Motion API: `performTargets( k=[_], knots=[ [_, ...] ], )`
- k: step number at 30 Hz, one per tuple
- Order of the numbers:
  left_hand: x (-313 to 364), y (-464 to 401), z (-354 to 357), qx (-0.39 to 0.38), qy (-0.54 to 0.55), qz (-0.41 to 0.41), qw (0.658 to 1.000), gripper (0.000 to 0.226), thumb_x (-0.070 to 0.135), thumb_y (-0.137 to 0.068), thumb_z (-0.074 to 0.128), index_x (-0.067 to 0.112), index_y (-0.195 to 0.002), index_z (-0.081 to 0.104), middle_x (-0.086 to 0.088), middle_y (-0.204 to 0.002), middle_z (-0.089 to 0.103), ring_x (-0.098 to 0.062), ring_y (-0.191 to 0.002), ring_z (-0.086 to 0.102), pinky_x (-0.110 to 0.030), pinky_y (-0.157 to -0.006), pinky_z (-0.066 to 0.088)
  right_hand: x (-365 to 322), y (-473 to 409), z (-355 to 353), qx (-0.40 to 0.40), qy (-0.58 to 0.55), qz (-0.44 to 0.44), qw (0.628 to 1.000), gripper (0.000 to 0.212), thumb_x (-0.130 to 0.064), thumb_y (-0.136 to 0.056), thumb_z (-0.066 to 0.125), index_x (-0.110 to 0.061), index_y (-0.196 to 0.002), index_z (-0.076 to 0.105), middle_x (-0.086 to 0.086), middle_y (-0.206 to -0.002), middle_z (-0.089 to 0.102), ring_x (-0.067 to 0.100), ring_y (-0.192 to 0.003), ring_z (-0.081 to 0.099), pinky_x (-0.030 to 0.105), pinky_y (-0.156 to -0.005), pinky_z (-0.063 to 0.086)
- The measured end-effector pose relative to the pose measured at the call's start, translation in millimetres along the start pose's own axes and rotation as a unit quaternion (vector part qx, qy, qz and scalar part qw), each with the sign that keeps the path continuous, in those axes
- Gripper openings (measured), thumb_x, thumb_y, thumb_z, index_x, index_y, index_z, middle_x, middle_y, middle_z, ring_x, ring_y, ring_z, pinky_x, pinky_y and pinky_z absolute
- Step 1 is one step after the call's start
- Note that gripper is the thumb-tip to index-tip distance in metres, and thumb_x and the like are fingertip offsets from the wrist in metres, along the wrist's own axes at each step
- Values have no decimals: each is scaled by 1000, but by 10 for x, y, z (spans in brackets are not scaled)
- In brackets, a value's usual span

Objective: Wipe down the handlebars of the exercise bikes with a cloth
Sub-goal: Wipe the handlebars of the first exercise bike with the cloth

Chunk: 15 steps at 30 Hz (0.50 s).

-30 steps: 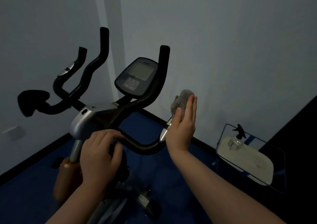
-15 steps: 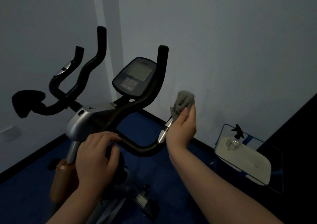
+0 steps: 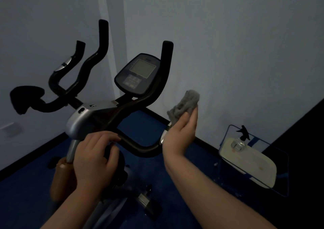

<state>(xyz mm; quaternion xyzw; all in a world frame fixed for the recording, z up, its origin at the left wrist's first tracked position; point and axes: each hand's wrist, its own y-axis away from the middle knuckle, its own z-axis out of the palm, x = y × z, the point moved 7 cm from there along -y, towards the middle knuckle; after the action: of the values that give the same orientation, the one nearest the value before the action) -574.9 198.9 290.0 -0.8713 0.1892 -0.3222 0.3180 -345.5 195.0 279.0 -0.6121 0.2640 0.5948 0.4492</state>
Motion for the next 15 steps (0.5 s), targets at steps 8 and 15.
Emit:
performTargets(
  k=[8, 15],
  knots=[
    [-49, 24, -6, 22, -4, 9, 1000, 21, 18, -79, 48, 14, -86, 67, 1, -94, 68, -14, -88, 57, -29, -73, 38, -21, 920, 49, -292, 258, -314, 866, 37, -26, -99, 37, -18, -131, 52, -5, -138, 51, 10, -139, 31, 44, -118, 11],
    [-248, 113, -108, 96, -7, -110, 989, 20, 15, -84, 45, 20, -90, 63, 5, -89, 64, -5, -85, 47, -17, -75, 25, -156, 809, 255, -482, 408, -406, 661, 39, -29, -96, 36, -15, -128, 53, -3, -99, 65, 15, -90, 59, 40, -107, 36]
  ],
)
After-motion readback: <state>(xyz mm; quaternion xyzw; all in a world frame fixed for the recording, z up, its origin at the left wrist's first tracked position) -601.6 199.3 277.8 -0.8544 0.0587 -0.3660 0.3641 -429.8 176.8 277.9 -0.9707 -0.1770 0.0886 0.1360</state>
